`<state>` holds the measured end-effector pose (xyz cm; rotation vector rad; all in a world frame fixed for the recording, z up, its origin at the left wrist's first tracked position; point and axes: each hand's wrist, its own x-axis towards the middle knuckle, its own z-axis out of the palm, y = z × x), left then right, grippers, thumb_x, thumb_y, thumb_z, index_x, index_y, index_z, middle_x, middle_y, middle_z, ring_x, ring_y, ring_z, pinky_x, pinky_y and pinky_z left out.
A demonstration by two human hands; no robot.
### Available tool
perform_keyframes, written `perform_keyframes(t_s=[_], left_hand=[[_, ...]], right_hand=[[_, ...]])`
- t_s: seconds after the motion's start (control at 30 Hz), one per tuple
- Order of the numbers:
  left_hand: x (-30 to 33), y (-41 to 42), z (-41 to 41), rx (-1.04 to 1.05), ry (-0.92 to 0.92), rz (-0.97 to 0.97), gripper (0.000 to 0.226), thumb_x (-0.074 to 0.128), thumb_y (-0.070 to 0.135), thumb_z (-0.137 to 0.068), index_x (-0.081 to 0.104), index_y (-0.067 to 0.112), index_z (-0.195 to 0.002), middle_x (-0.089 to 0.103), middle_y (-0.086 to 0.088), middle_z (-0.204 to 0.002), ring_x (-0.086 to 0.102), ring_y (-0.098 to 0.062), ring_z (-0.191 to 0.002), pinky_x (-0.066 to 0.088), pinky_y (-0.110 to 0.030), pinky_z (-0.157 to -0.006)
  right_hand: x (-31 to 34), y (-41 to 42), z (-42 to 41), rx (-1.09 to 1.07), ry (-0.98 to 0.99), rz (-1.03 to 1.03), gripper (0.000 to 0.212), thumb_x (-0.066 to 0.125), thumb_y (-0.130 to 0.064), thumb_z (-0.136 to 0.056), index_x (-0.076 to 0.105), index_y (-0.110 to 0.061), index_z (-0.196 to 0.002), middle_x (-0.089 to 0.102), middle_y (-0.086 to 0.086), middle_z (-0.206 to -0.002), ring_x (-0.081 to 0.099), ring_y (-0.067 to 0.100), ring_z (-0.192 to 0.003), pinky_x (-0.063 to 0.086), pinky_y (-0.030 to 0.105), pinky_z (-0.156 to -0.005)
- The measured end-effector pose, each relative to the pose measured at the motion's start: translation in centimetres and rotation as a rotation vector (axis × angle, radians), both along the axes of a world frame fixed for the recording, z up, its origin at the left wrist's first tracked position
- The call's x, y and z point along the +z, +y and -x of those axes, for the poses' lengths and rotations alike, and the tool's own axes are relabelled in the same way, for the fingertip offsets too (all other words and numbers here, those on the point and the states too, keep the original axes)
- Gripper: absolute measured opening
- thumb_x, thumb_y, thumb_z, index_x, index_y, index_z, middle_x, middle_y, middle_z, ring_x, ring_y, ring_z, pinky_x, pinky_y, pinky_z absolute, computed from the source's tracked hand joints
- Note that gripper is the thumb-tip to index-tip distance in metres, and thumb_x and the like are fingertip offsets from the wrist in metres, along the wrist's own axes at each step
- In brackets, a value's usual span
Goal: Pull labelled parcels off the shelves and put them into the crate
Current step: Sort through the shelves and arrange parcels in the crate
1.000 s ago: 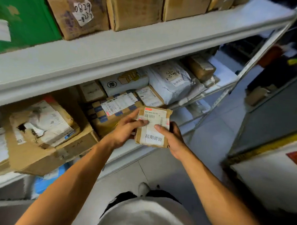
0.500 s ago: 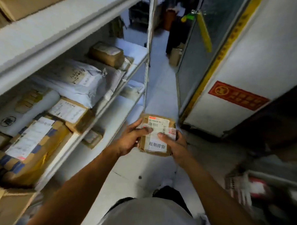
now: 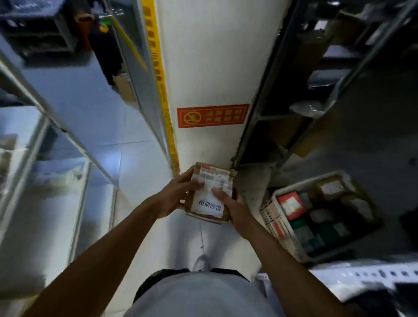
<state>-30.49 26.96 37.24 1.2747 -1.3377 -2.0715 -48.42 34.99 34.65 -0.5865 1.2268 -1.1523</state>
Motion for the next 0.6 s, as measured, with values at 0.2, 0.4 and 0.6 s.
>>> perform_keyframes(t_s=[0.2, 0.4, 0.6], left_hand=[[-0.5, -2.8, 10.4, -0.238, -0.025, -0.022, 0.041, 0.057, 0.027, -0.100, 0.051, 0.040, -0.138, 0.068, -0.009, -0.121, 0.071, -0.028, -0.104, 0.061, -0.043, -0.076], [-1.2, -4.4, 18.7, -0.449, -0.012, -0.043, 0.040, 0.059, 0.026, -0.099, 0.052, 0.037, -0.136, 0.070, -0.009, -0.121, 0.071, -0.031, -0.107, 0.060, -0.049, -0.085], [-2.5, -7.7, 27.0, -0.664, 0.003, -0.031, 0.032, 0.055, 0.026, -0.101, 0.056, 0.030, -0.133, 0.069, -0.011, -0.120, 0.071, -0.031, -0.106, 0.061, -0.049, -0.079]], right_hand=[[-1.0, 1.2, 7.6, -0.294, -0.001, -0.075, 0.050, 0.083, -0.033, -0.074, 0.068, -0.015, -0.119, 0.074, 0.011, -0.115, 0.071, 0.032, -0.107, 0.055, 0.053, -0.097], [-2.9, 2.2, 13.3, -0.570, -0.022, -0.137, 0.076, 0.090, -0.036, -0.065, 0.060, -0.009, -0.130, 0.073, 0.013, -0.118, 0.071, 0.033, -0.106, 0.057, 0.051, -0.093], [-4.1, 1.0, 18.6, -0.722, -0.043, -0.137, 0.058, 0.087, -0.029, -0.076, 0.065, -0.007, -0.124, 0.073, 0.017, -0.116, 0.070, 0.037, -0.107, 0.056, 0.054, -0.094]])
